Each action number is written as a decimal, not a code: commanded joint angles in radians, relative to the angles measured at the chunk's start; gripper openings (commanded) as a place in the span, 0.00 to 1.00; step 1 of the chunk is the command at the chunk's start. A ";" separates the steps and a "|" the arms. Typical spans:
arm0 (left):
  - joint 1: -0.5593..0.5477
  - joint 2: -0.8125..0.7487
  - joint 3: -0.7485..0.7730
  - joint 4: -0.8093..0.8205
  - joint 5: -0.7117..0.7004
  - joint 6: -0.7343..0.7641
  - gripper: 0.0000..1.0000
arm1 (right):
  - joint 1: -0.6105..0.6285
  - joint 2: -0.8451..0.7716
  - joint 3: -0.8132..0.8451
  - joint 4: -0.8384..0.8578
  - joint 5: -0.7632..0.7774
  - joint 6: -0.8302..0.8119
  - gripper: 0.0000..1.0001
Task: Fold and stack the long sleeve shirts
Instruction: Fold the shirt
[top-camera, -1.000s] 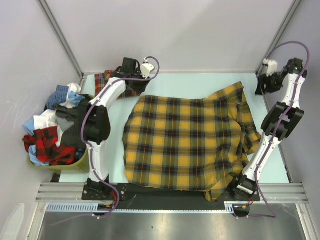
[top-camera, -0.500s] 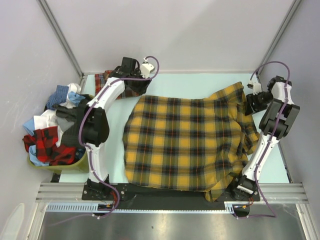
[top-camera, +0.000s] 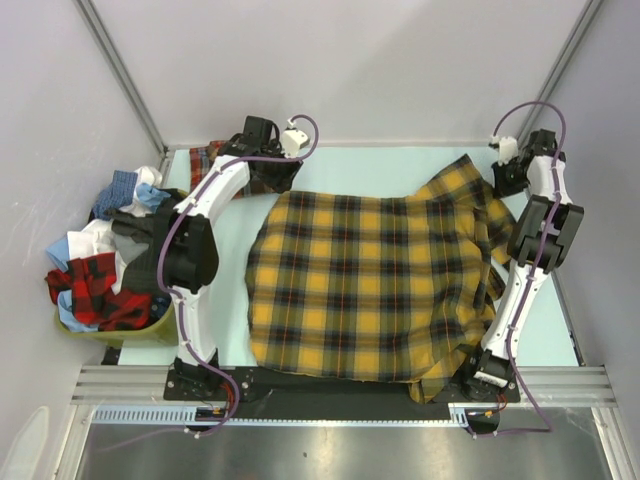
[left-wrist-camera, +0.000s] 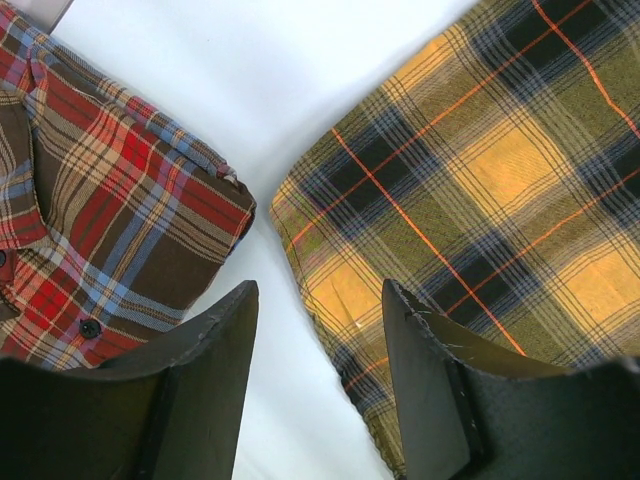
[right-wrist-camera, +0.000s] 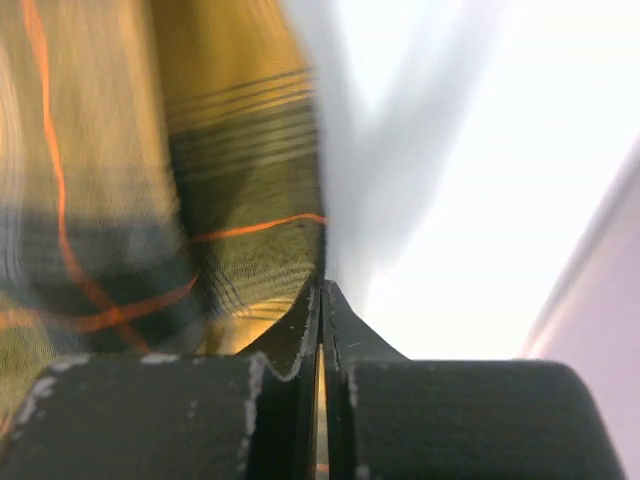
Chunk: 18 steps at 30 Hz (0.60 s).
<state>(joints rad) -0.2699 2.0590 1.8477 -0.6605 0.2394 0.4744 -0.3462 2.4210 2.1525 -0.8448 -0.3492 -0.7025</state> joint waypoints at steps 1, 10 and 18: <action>0.003 -0.033 0.036 -0.005 0.015 0.001 0.57 | 0.021 -0.155 0.008 0.413 -0.003 0.115 0.00; 0.003 0.039 0.137 -0.036 0.057 -0.051 0.58 | 0.171 -0.204 -0.022 1.030 -0.126 0.293 0.00; 0.003 0.044 0.119 -0.033 0.069 -0.027 0.60 | 0.199 -0.370 -0.159 1.165 -0.198 0.383 0.00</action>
<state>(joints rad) -0.2699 2.0941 1.9377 -0.6952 0.2741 0.4450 -0.1158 2.2112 2.0689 0.1413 -0.4999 -0.3748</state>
